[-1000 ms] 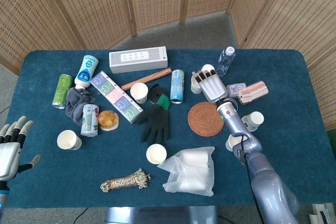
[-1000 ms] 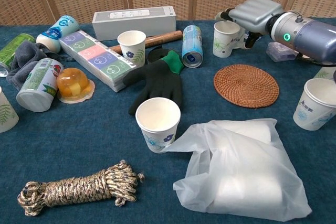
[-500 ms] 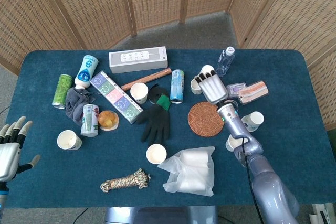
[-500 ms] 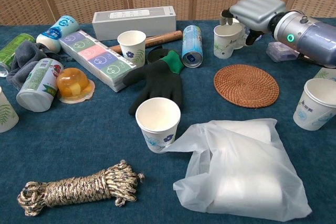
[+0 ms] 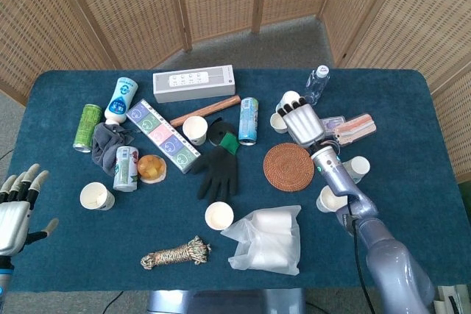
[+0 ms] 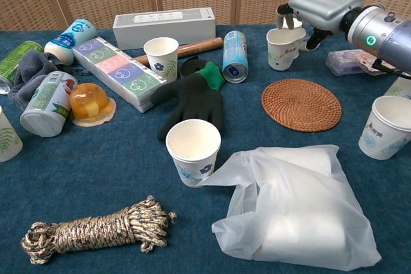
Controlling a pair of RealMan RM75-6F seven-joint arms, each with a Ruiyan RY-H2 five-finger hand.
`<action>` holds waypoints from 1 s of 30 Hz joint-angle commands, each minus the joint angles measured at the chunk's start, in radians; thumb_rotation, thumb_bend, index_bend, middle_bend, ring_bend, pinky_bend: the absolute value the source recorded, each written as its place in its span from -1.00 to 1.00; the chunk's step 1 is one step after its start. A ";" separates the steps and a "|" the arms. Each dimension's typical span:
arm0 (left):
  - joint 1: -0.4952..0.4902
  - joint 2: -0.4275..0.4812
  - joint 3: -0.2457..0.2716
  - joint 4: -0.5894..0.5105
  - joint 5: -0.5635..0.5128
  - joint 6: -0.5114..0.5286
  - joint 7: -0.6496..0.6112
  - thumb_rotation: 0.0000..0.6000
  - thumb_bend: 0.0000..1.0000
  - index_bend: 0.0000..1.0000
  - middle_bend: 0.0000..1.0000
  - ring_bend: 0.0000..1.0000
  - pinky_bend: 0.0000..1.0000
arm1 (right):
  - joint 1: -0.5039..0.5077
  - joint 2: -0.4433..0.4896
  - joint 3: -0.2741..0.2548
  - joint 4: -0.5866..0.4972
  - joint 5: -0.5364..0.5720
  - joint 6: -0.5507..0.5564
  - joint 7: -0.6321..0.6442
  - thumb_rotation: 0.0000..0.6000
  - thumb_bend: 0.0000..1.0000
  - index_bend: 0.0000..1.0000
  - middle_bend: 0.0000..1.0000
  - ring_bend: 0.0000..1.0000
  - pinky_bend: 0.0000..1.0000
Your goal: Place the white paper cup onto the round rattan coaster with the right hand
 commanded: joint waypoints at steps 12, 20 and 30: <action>-0.003 0.000 0.006 -0.004 0.006 -0.009 0.000 1.00 -0.42 -0.87 -1.00 -1.00 -1.00 | -0.086 0.197 0.018 -0.333 0.005 0.133 -0.011 1.00 -0.17 -0.31 -0.10 -0.23 -0.31; -0.011 -0.007 0.006 0.001 -0.004 -0.026 0.005 1.00 -0.42 -0.87 -1.00 -1.00 -1.00 | -0.148 0.382 -0.003 -0.666 -0.019 0.179 -0.058 1.00 -0.16 -0.32 -0.11 -0.23 -0.31; -0.022 -0.022 0.007 0.003 -0.007 -0.042 0.016 1.00 -0.42 -0.87 -1.00 -1.00 -1.00 | -0.196 0.468 -0.018 -0.855 -0.027 0.183 -0.142 1.00 -0.14 -0.33 -0.13 -0.23 -0.15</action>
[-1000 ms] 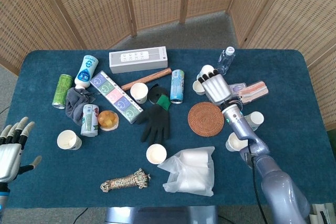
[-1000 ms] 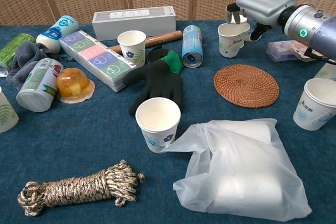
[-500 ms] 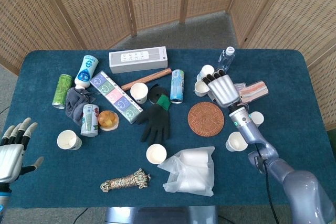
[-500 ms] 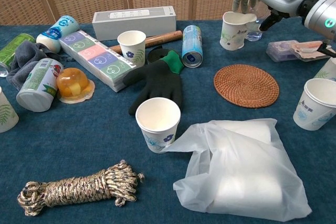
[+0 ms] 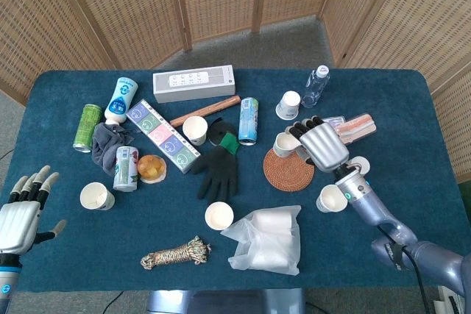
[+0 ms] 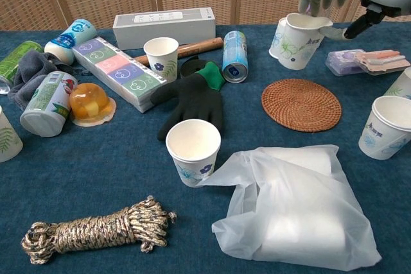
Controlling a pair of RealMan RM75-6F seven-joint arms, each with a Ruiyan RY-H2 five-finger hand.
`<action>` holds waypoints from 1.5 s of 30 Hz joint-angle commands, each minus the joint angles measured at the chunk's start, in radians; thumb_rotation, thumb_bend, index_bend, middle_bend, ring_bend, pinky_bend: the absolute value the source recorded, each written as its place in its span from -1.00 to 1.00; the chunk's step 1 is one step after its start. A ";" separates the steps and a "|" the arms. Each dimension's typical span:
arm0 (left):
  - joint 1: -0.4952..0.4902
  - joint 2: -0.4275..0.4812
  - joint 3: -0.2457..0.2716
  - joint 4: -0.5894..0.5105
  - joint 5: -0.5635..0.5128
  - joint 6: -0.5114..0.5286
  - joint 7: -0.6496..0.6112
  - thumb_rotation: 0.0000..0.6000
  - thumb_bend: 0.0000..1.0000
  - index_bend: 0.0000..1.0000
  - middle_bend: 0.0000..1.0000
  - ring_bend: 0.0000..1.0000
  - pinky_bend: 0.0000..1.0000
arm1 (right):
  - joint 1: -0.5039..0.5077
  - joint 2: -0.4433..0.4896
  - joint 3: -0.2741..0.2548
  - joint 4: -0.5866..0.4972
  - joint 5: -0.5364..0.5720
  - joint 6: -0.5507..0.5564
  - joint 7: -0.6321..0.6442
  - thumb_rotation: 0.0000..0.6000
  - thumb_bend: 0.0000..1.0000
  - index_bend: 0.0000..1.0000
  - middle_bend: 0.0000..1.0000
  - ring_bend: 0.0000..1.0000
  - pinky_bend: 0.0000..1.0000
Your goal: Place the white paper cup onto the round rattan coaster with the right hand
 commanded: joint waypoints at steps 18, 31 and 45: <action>-0.008 -0.009 0.003 0.011 -0.013 -0.016 0.003 1.00 -0.42 -0.87 -1.00 -1.00 -1.00 | -0.049 -0.050 -0.036 0.052 -0.002 -0.061 -0.018 1.00 -0.12 -0.33 -0.13 -0.23 -0.15; -0.012 -0.019 0.009 0.016 -0.020 -0.027 0.014 1.00 -0.42 -0.87 -1.00 -1.00 -1.00 | -0.070 -0.059 -0.043 0.078 -0.025 -0.051 0.011 1.00 -0.14 -0.34 -0.15 -0.23 -0.15; -0.010 -0.016 0.010 0.017 -0.018 -0.021 0.010 1.00 -0.42 -0.87 -1.00 -1.00 -1.00 | -0.072 -0.060 -0.043 0.082 -0.040 -0.064 0.035 1.00 -0.17 -0.56 -0.46 -0.23 -0.15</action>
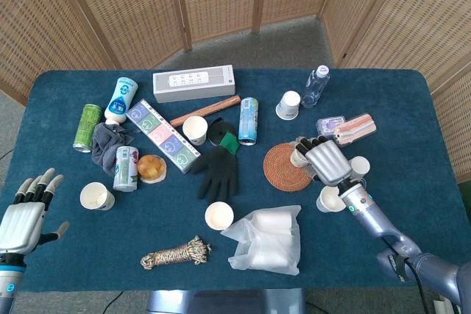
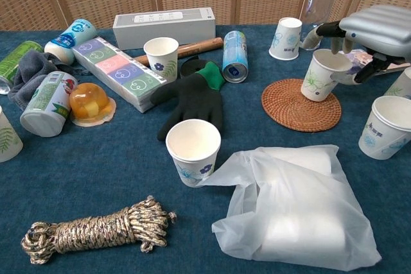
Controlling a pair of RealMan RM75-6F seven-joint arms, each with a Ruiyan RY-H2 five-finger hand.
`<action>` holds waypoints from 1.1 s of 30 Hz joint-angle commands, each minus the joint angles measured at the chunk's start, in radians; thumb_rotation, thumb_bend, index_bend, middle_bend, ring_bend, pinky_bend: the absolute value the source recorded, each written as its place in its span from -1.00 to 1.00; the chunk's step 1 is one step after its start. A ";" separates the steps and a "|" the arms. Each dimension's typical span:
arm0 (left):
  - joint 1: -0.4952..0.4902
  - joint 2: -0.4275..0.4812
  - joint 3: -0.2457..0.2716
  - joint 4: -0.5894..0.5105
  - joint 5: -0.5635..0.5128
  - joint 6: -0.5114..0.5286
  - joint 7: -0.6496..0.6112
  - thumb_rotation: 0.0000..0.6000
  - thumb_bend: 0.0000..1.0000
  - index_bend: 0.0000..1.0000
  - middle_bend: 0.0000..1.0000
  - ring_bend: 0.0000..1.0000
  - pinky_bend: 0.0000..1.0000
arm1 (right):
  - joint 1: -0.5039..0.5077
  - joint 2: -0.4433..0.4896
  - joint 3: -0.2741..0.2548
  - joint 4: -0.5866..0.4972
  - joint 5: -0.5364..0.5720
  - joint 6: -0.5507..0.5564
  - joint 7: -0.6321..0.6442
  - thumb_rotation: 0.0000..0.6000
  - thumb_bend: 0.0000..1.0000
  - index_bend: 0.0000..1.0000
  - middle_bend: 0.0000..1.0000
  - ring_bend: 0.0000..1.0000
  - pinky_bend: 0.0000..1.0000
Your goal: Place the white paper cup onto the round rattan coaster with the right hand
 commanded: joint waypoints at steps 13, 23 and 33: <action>0.002 0.003 0.002 -0.001 0.004 0.004 -0.003 1.00 -0.42 -0.87 -1.00 -1.00 -1.00 | -0.011 0.017 0.000 -0.027 -0.019 0.016 0.000 1.00 -0.16 -0.57 -0.46 -0.23 -0.15; 0.003 0.007 0.000 0.000 0.001 0.007 -0.009 1.00 -0.42 -0.87 -1.00 -1.00 -1.00 | -0.012 0.061 0.022 -0.096 0.002 0.004 0.003 1.00 -0.32 -0.83 -0.77 -0.56 -0.22; 0.004 0.009 0.004 -0.004 0.009 0.008 -0.011 1.00 -0.42 -0.87 -1.00 -1.00 -1.00 | 0.038 0.085 0.041 -0.116 0.084 -0.164 -0.023 1.00 -0.54 -1.00 -1.00 -1.00 -0.49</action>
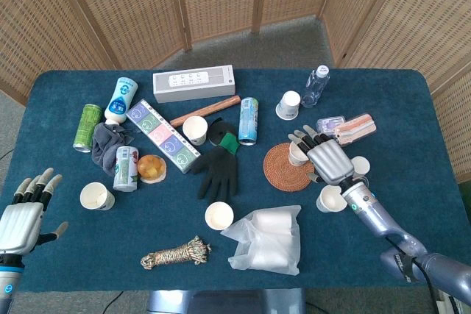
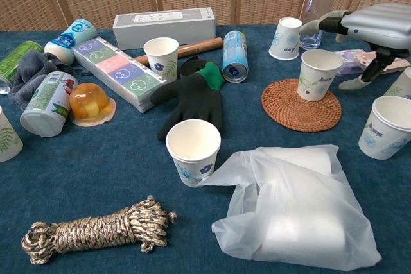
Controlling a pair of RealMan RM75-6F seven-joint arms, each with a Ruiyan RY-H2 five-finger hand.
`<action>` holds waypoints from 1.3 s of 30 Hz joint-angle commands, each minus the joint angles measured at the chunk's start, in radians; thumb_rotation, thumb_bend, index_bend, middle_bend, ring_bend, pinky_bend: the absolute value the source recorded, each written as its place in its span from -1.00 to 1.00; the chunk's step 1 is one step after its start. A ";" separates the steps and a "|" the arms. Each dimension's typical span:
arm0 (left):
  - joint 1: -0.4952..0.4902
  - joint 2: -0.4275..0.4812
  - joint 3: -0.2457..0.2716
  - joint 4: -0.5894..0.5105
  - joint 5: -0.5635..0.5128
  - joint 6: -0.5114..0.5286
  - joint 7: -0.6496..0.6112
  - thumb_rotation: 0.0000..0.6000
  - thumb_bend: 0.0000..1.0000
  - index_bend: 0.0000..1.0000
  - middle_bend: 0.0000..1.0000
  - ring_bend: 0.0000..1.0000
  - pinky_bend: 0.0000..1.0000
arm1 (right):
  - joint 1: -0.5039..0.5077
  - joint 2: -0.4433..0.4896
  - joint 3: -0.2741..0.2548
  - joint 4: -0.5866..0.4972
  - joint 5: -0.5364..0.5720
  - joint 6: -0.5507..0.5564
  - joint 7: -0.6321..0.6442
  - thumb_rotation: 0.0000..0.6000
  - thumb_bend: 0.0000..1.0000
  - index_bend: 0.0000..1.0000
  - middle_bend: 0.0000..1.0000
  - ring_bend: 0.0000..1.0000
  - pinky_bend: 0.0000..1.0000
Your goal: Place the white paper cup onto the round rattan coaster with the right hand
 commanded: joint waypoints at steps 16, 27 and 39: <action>0.004 0.011 0.001 -0.004 0.005 0.005 -0.015 1.00 -0.42 -0.87 -1.00 -1.00 -1.00 | 0.029 0.017 0.049 -0.007 0.083 -0.065 0.015 1.00 -0.54 -1.00 -1.00 -1.00 -0.49; 0.007 0.027 0.005 -0.018 0.021 0.011 -0.036 1.00 -0.42 -0.87 -1.00 -1.00 -1.00 | -0.042 0.171 0.072 -0.176 0.062 0.068 0.057 0.88 -0.99 -1.00 -1.00 -1.00 -0.97; 0.015 0.063 0.019 -0.048 0.045 0.015 -0.061 1.00 -0.42 -0.89 -1.00 -1.00 -1.00 | -0.198 0.225 0.076 -0.224 0.051 0.305 0.152 0.75 -1.00 -1.00 -1.00 -1.00 -1.00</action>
